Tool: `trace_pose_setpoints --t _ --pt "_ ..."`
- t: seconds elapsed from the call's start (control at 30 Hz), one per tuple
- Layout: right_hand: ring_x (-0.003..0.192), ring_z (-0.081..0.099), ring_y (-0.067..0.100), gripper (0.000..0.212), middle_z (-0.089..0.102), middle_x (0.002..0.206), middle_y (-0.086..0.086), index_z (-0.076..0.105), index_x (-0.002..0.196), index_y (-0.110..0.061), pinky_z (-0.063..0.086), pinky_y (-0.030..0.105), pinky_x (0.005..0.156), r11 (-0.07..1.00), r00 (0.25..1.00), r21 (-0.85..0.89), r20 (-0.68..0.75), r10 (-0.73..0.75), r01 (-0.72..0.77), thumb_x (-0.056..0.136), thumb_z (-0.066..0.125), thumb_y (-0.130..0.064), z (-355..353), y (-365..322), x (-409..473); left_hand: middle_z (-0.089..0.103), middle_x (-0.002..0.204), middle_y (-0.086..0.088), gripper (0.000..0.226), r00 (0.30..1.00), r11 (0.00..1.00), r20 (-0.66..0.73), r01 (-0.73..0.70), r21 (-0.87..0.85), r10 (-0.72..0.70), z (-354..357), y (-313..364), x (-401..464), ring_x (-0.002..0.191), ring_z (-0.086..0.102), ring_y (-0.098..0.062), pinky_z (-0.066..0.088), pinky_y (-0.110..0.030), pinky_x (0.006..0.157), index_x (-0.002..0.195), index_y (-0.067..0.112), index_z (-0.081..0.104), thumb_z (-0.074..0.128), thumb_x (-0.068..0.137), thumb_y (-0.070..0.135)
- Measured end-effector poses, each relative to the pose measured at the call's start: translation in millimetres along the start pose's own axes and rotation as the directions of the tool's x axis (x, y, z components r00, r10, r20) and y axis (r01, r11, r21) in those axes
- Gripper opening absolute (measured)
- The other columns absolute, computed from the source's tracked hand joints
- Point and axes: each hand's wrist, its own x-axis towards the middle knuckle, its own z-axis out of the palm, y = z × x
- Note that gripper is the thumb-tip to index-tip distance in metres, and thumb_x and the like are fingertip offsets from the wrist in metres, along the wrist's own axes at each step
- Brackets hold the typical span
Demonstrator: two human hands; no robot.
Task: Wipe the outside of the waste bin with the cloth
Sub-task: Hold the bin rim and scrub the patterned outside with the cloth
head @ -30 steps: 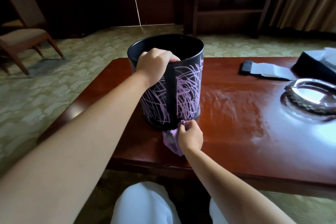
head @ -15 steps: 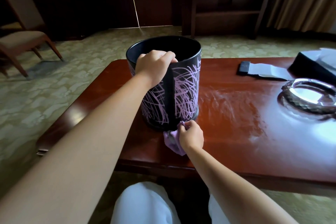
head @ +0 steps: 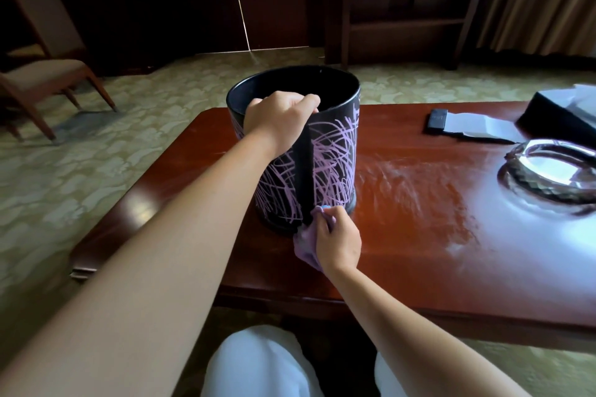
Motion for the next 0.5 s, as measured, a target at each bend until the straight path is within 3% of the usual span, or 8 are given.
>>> trace_pose_setpoints --t 0.17,0.33,0.5 --pt "0.080 0.058 0.024 0.011 0.064 0.086 0.003 0.056 0.086 -0.012 0.035 0.031 0.059 0.983 0.994 -0.149 0.044 -0.099 0.105 0.092 0.051 -0.021 1.3 -0.2 2.8 0.066 0.079 -0.018 0.058 0.998 0.998 -0.013 -0.053 0.036 0.053 1.1 0.0 -0.1 0.080 0.057 -0.024 0.028 -0.030 0.077 0.084 -0.003 0.066 0.034 0.086 0.046" --pt "0.075 0.060 0.024 0.005 0.066 0.078 0.002 0.064 0.081 -0.012 0.035 0.027 0.057 0.959 0.959 -0.125 -0.092 -0.266 0.254 0.085 0.060 -0.011 2.3 -6.2 6.0 0.066 0.081 -0.019 0.065 0.998 0.997 -0.027 -0.063 0.046 0.064 1.0 2.7 -1.2 0.082 0.057 -0.027 0.026 -0.028 0.075 0.083 -0.001 0.068 0.029 0.076 0.050" --pt "0.077 0.058 0.026 0.007 0.065 0.081 0.004 0.062 0.083 -0.011 0.029 0.027 0.056 0.947 0.974 -0.245 -0.042 -0.224 0.207 0.086 0.057 -0.014 2.8 -3.4 5.1 0.067 0.082 -0.018 0.064 0.997 0.996 -0.023 -0.072 0.050 0.074 1.6 2.2 -0.3 0.082 0.058 -0.027 0.027 -0.029 0.075 0.084 -0.002 0.066 0.029 0.076 0.050"
